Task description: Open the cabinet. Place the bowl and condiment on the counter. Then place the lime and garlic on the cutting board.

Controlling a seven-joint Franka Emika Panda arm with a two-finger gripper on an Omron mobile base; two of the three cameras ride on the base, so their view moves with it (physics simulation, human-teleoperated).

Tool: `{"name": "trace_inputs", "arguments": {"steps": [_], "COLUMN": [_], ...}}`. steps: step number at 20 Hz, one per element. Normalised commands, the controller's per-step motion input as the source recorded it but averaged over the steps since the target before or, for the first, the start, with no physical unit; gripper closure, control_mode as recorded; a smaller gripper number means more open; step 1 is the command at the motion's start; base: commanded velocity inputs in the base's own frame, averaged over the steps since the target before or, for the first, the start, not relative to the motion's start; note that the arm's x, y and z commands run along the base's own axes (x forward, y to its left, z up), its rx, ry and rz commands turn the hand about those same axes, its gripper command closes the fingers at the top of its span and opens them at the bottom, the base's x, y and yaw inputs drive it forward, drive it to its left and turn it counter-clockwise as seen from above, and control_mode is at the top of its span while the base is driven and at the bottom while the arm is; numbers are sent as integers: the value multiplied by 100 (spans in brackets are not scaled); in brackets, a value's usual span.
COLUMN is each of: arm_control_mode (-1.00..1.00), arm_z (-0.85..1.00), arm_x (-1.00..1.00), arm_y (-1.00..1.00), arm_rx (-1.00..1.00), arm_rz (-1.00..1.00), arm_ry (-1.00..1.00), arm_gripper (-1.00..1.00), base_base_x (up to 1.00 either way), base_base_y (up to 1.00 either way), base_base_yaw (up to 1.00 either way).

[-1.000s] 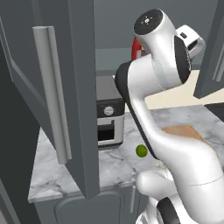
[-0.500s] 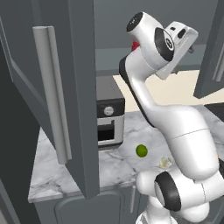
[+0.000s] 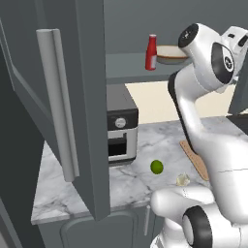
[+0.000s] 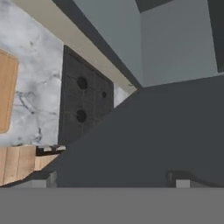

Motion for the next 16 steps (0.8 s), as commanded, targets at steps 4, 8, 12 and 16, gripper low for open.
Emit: {"name": "trace_inputs", "arguments": {"steps": [4,8,12,16], "arm_control_mode": [-100,-100,-100,-100], "arm_z": [0,0,0,0], "arm_x": [-96,-70,-38,-4], "arm_y": [-100,-100,-100,-100], "arm_rx": [-4,-3,0,0], "arm_rz": [-1,-8,-14,-18], "arm_ry": [-4,0,1,4], "arm_gripper": [-100,-100,-100,-100], "base_base_x": [0,0,0,0], "base_base_y": [0,0,0,0], "base_base_yaw": [0,0,0,0]}}
